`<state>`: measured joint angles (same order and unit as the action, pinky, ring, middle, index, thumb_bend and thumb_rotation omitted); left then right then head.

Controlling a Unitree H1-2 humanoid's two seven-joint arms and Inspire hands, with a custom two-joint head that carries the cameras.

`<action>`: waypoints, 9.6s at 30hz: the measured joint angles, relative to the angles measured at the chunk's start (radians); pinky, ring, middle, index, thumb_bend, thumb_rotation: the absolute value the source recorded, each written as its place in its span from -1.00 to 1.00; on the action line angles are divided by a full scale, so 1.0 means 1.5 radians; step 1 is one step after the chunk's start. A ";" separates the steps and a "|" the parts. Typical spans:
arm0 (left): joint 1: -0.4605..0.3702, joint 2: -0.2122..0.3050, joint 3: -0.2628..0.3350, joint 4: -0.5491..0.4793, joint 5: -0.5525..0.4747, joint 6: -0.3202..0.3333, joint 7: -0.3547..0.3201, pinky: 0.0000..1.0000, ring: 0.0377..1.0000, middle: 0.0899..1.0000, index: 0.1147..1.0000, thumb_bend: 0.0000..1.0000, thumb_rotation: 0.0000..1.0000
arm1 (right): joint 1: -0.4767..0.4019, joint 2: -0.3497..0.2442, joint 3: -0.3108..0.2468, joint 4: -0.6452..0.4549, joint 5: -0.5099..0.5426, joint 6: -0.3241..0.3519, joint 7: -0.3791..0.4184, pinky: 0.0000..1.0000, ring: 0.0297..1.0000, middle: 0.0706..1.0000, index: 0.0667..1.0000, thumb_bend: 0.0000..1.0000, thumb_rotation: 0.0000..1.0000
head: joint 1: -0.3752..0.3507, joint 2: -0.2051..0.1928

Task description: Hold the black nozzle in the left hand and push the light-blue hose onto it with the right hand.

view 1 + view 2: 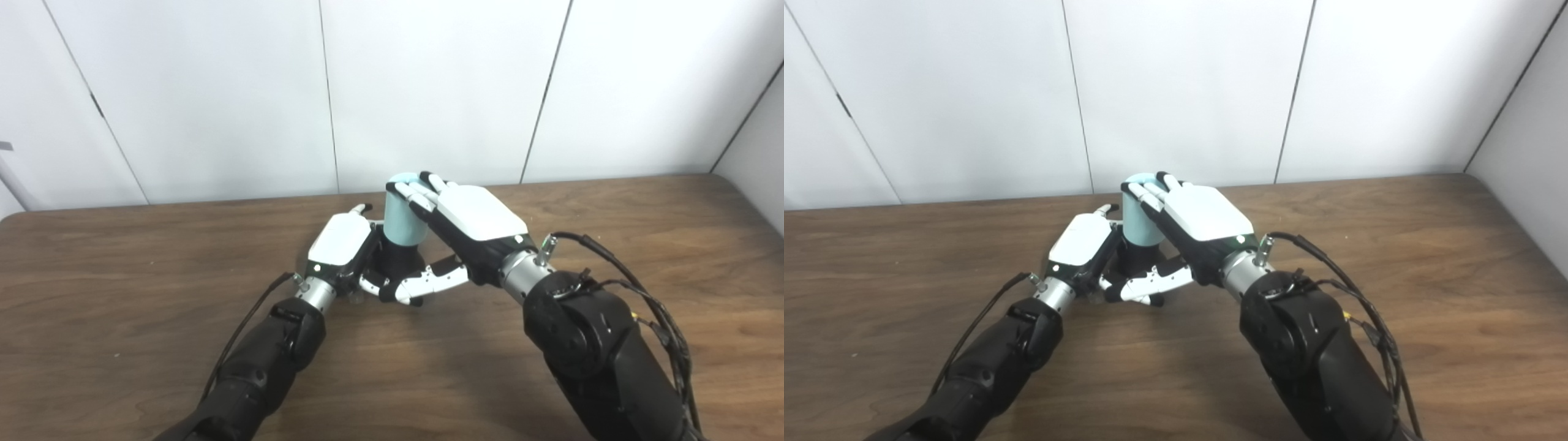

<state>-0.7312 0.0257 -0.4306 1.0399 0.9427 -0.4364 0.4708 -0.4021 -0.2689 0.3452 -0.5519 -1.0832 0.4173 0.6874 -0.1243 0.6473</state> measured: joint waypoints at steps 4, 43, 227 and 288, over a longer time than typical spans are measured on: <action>0.000 0.000 0.003 0.000 0.000 0.000 -0.002 0.83 -0.12 -0.20 -0.09 0.01 -1.00 | 0.000 0.000 0.000 -0.008 -0.002 0.000 0.008 1.00 1.00 0.82 0.77 0.90 0.47 | 0.003 0.002; 0.002 -0.001 0.013 0.000 0.000 0.000 -0.008 0.82 -0.11 -0.21 -0.08 0.00 -1.00 | 0.018 -0.001 0.015 0.004 -0.030 -0.029 -0.005 0.93 0.96 0.96 0.90 0.83 0.43 | 0.014 0.011; 0.009 -0.002 0.058 -0.002 -0.023 0.022 -0.028 0.83 -0.09 -0.17 -0.12 0.01 -1.00 | 0.016 0.003 0.122 0.181 -0.122 -0.105 -0.301 0.73 0.78 0.83 0.77 0.83 0.68 | 0.021 0.020; 0.009 -0.002 0.057 -0.002 -0.023 0.027 -0.025 0.80 -0.11 -0.19 -0.10 0.01 -1.00 | 0.118 0.027 0.131 0.218 -0.100 -0.113 -0.496 0.99 1.00 1.00 1.00 0.58 0.51 | 0.009 0.003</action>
<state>-0.7182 0.0229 -0.3457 1.0372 0.9080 -0.3961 0.4330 -0.2251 -0.2287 0.5420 -0.2246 -1.2337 0.2472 -0.0564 -0.1104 0.6520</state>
